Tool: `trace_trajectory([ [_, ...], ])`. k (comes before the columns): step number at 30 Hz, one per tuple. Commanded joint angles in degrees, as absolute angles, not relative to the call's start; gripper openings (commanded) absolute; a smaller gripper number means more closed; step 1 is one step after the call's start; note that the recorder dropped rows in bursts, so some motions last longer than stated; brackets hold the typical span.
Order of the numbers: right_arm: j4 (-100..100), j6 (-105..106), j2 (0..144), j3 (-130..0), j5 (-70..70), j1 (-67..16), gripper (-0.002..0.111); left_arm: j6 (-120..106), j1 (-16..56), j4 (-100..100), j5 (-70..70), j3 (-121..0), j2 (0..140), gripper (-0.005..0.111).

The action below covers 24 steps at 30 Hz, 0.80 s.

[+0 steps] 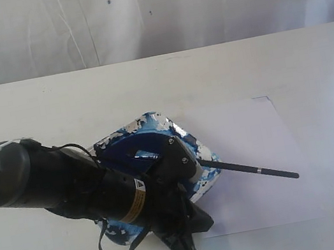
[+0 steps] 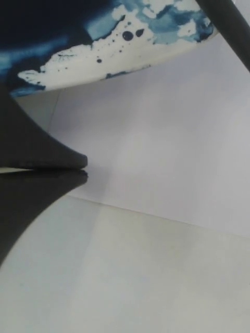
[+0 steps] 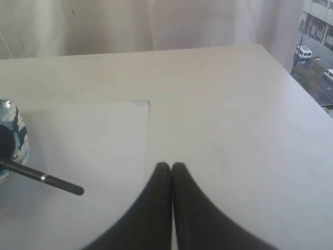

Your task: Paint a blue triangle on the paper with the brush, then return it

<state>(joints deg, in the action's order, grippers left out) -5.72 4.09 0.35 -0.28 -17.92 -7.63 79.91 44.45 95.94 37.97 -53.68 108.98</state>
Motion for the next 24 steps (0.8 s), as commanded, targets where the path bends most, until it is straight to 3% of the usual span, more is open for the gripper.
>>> trace_trajectory([
  [1,-5.59,4.25,0.00,0.00,-12.98,-7.27,0.000,79.46,44.76,95.98,37.86,-53.35,108.61,0.000],
  [7,-5.78,3.48,0.00,0.00,-6.80,-7.27,0.000,79.47,44.76,95.98,37.74,-53.35,108.61,0.000],
  [24,-13.56,-11.70,0.00,0.00,-9.80,-7.72,0.000,77.09,44.76,95.98,37.79,-53.35,111.41,0.000],
])
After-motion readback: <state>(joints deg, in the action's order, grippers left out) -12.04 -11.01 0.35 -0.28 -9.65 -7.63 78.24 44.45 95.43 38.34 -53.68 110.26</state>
